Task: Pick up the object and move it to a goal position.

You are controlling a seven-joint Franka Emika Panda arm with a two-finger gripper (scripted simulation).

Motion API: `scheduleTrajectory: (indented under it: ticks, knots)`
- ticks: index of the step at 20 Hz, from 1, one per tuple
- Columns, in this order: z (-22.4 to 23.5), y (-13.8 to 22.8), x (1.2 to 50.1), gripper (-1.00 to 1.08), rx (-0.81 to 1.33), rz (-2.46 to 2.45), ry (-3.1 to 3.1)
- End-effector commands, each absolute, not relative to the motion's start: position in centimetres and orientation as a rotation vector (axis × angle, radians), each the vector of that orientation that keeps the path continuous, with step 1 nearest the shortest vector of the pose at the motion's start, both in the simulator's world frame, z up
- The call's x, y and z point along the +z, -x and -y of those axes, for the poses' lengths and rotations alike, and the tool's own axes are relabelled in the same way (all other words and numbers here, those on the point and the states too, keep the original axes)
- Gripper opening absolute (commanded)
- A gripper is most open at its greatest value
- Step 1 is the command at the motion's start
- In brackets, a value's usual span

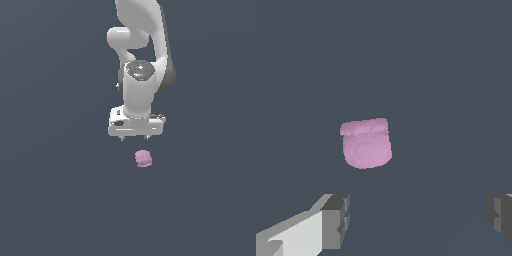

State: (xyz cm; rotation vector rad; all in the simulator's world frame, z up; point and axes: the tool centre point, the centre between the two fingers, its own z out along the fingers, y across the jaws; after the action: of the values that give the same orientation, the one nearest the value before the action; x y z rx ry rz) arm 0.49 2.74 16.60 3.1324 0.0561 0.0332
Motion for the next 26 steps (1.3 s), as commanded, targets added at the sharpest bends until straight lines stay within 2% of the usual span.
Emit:
scheduleTrajectory:
  ticks: [1, 16, 26]
  knots:
    - [-2.7, -0.5, 16.6, 1.0, 0.033, -0.056, -3.132]
    - [-3.1, -0.5, 15.7, 1.0, -0.007, -0.047, -3.122]
    - [-5.8, -2.2, 11.4, 1.0, -0.003, -0.181, -3.128]
